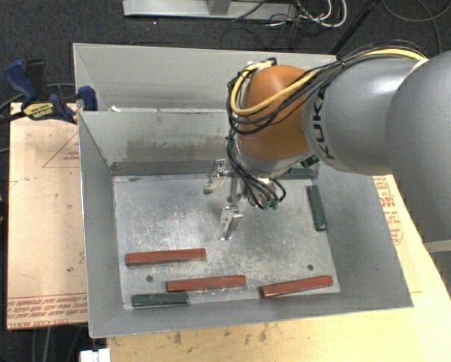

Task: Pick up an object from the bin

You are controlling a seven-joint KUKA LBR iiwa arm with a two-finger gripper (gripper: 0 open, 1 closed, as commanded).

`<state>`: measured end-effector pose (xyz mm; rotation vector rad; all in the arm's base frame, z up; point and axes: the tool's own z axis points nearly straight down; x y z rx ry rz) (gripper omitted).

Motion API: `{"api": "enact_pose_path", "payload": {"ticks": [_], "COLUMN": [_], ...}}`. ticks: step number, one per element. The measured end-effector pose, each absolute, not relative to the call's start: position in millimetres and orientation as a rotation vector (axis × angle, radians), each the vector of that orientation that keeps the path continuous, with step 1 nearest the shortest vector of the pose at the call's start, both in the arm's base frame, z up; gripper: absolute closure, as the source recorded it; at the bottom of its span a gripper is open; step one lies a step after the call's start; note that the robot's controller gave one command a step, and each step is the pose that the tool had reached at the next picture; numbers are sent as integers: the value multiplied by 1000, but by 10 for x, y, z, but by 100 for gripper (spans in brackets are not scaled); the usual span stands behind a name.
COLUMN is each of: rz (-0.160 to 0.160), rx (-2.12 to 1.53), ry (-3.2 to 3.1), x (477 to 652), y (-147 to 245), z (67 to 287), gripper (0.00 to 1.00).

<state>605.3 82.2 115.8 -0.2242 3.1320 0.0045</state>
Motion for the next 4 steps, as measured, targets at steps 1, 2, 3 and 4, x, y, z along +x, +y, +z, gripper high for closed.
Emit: {"api": "enact_pose_path", "payload": {"ticks": [1, 2, 3, 4], "rz": [1, 9, 9, 0], "rx": [-391, -417, -416, -646], "ry": [3117, 3097, 3097, 3064], "x": [5727, 5790, 5791, 5683], "y": [1026, 1636, 1636, 1277], "z": [1203, 784, 784, 2661], "gripper": [0, 100, 100, 100]}}
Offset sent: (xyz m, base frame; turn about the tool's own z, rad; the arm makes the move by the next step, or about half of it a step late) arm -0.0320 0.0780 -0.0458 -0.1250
